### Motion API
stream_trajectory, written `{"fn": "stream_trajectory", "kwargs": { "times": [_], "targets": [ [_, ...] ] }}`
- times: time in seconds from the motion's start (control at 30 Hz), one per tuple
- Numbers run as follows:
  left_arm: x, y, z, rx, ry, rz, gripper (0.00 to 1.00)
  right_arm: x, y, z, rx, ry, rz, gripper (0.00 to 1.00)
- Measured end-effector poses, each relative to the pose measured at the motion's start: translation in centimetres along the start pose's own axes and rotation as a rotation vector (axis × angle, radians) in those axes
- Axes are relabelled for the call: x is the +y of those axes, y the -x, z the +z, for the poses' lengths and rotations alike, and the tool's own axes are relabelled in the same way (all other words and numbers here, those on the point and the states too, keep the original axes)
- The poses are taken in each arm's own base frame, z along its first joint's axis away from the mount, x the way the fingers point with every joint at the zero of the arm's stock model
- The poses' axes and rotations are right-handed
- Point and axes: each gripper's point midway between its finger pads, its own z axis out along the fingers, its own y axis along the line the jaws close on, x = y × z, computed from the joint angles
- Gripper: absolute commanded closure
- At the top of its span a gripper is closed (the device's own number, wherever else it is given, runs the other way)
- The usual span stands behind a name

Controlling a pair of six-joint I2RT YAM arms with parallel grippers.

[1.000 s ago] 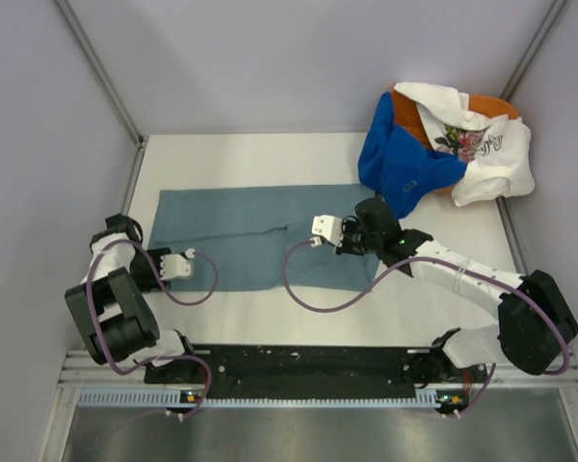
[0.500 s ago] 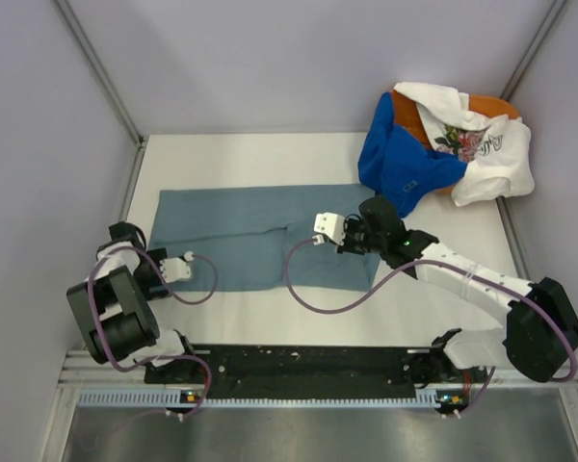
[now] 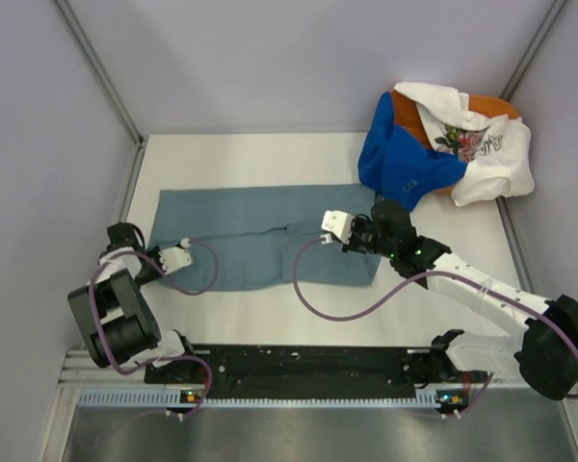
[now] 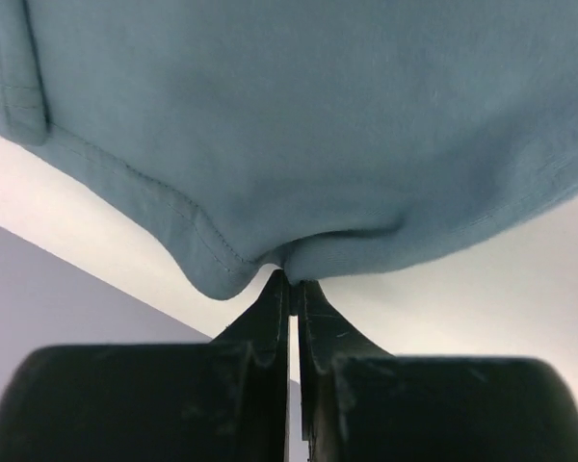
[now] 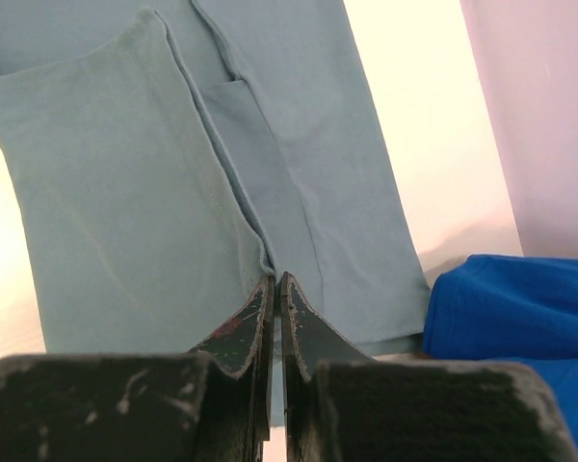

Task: Fold and stack the t-shirts
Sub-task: Grap the side of the flattened tshirt closest away from the robot with both arms

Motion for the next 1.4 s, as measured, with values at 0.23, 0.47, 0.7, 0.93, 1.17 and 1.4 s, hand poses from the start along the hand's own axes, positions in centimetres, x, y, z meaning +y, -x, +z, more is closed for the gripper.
{"fn": "stream_trajectory", "kwargs": {
  "times": [0.23, 0.47, 0.7, 0.93, 1.17, 1.4],
  "targets": [
    [0.6, 1.5, -0.9, -0.081, 0.056, -0.061, 1.0, -0.5, 0.5, 0.2, -0.03, -0.03, 0.013, 1.0],
    [0.8, 2.6, -1.1, -0.14, 0.067, -0.08, 1.0, -0.6, 0.3, 0.6, -0.023, -0.04, 0.028, 1.0],
    [0.2, 2.6, -0.5, -0.145, 0.04, -0.108, 1.0, 0.4, -1.6, 2.5, 0.031, -0.002, 0.039, 1.0],
    [0.0, 2.3, -0.5, -0.125, 0.036, -0.143, 1.0, 0.8, -2.1, 3.0, 0.048, 0.014, 0.032, 1.0],
    [-0.1, 2.3, -0.8, -0.125, 0.028, -0.187, 1.0, 0.3, -1.9, 3.0, 0.046, -0.002, 0.033, 1.0],
    [0.1, 2.7, -1.5, -0.142, 0.046, -0.213, 1.0, -0.3, -2.5, 2.8, 0.081, -0.039, 0.04, 1.0]
  ]
}}
